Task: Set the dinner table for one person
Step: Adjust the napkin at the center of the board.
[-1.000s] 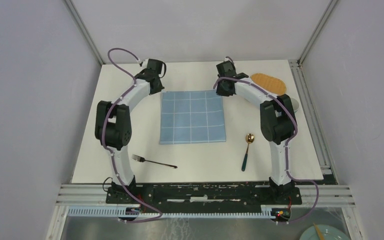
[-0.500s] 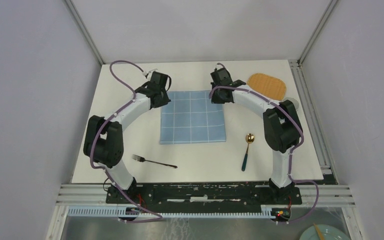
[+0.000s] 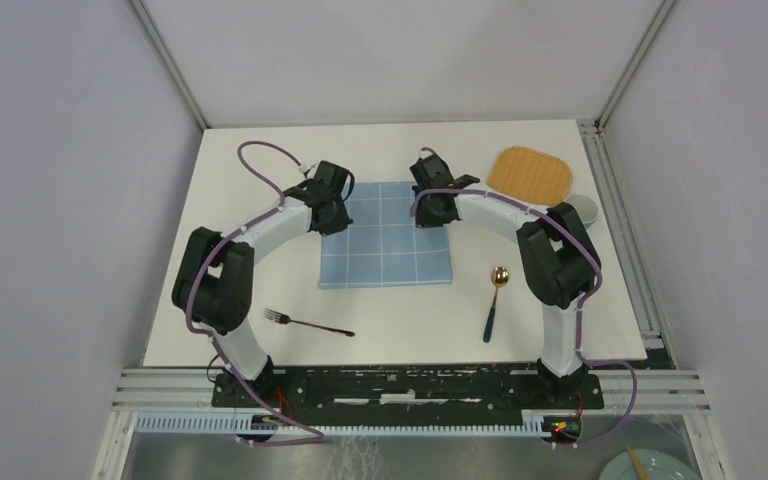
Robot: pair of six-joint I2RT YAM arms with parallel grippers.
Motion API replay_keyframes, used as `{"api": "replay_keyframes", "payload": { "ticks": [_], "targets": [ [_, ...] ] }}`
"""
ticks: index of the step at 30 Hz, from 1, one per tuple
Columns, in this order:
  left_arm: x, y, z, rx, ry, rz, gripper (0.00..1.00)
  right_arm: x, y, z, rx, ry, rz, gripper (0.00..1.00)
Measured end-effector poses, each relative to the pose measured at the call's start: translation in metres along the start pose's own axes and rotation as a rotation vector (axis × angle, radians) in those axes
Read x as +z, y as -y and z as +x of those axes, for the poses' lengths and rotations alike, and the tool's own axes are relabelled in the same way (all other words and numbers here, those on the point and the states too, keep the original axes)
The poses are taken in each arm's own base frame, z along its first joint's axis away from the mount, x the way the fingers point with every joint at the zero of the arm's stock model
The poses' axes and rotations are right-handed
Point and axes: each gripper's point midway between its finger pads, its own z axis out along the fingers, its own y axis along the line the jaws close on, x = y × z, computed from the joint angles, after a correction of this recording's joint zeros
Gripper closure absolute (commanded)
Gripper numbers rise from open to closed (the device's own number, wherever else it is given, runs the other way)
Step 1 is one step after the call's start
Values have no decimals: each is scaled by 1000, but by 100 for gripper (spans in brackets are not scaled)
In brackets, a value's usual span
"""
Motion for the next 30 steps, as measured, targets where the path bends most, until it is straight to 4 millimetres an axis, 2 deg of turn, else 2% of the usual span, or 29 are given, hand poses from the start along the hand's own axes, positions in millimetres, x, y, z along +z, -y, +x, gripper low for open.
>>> {"api": "replay_keyframes", "payload": {
  "ticks": [7, 15, 30],
  "targets": [
    [20, -4, 17, -22, -55, -34, 98, 2, -6, 5, -7, -9, -11, 100],
    [36, -10, 31, -26, -99, -72, 98, 20, -6, 23, -16, -70, -8, 100],
    [45, -3, 21, -20, -107, -96, 98, 24, -12, 18, -1, -71, -22, 100]
  ]
}}
